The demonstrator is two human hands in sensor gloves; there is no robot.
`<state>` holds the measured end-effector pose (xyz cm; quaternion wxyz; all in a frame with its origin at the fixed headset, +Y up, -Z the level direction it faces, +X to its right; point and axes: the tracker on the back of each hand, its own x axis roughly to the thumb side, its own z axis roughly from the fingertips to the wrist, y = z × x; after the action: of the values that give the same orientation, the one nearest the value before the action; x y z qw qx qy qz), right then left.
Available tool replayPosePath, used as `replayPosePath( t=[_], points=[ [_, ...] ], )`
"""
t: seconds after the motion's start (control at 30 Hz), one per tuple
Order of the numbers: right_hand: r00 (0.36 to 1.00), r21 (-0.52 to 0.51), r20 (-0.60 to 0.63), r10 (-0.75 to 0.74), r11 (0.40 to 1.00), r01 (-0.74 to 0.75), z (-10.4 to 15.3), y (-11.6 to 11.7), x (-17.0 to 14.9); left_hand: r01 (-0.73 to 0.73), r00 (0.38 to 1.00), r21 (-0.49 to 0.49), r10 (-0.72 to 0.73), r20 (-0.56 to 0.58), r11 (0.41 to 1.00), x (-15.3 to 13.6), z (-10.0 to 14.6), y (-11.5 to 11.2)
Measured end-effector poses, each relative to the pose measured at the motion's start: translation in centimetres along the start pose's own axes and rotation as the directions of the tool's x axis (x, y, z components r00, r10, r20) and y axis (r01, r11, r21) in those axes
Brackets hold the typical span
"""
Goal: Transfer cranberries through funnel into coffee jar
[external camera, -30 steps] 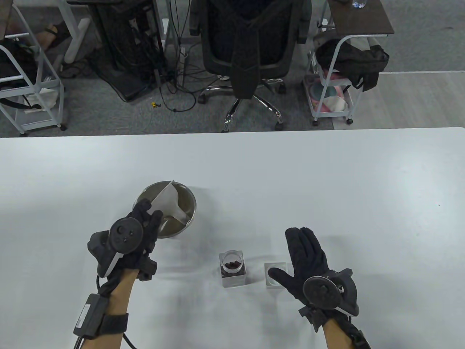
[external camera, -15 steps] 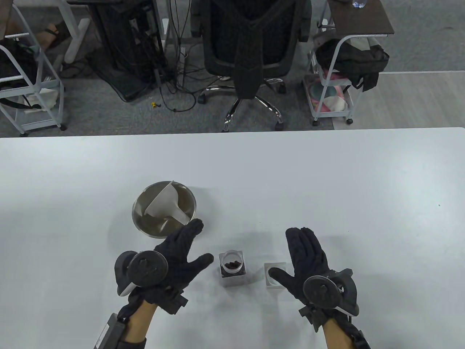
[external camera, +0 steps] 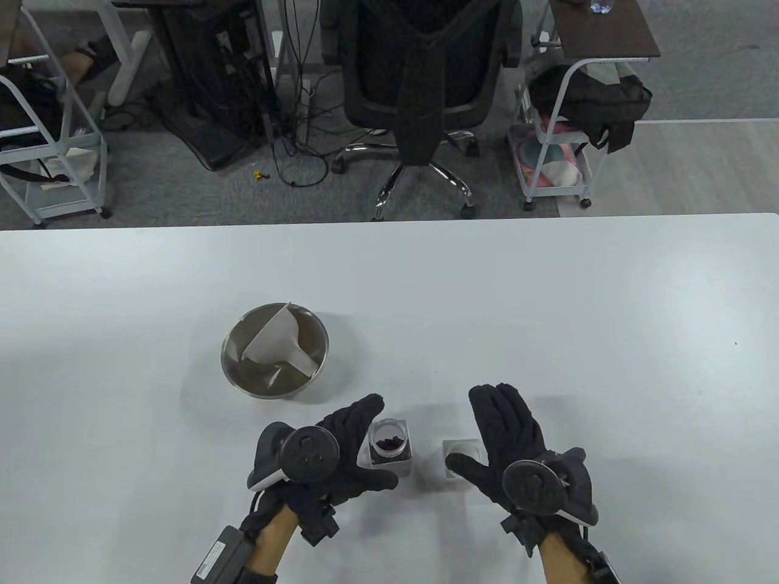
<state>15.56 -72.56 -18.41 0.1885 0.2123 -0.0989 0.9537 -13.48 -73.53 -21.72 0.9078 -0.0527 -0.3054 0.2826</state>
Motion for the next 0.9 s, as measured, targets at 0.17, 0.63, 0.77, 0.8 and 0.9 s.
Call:
replayPosePath(
  t=[0.17, 0.63, 0.77, 0.8, 0.9],
  points=[
    [0.999, 0.085, 0.028, 0.017, 0.996, -0.019, -0.4, 1.0, 0.6, 0.021, 1.000, -0.013, -0.022, -0.015, 1.000, -0.2, -0.4, -0.8],
    [0.970, 0.412, 0.124, 0.208, 0.879, -0.241, -1.4, 4.1, 1.6, -0.012, 1.000, -0.044, 0.012, -0.008, 0.999, -0.6, -0.6, -0.9],
    [0.962, 0.456, 0.136, 0.235, 0.847, -0.271, -1.6, 4.7, 1.6, -0.013, 1.000, -0.035, 0.013, -0.005, 0.999, -0.6, -0.6, -0.9],
    [0.959, 0.470, 0.140, 0.246, 0.836, -0.283, -1.7, 4.9, 1.6, -0.013, 1.000, -0.036, 0.013, -0.006, 0.999, -0.6, -0.6, -0.9],
    [0.955, 0.482, 0.146, 0.260, 0.824, -0.298, -1.9, 5.3, 1.5, -0.013, 1.000, -0.035, 0.012, -0.006, 0.999, -0.6, -0.6, -1.0]
  ],
)
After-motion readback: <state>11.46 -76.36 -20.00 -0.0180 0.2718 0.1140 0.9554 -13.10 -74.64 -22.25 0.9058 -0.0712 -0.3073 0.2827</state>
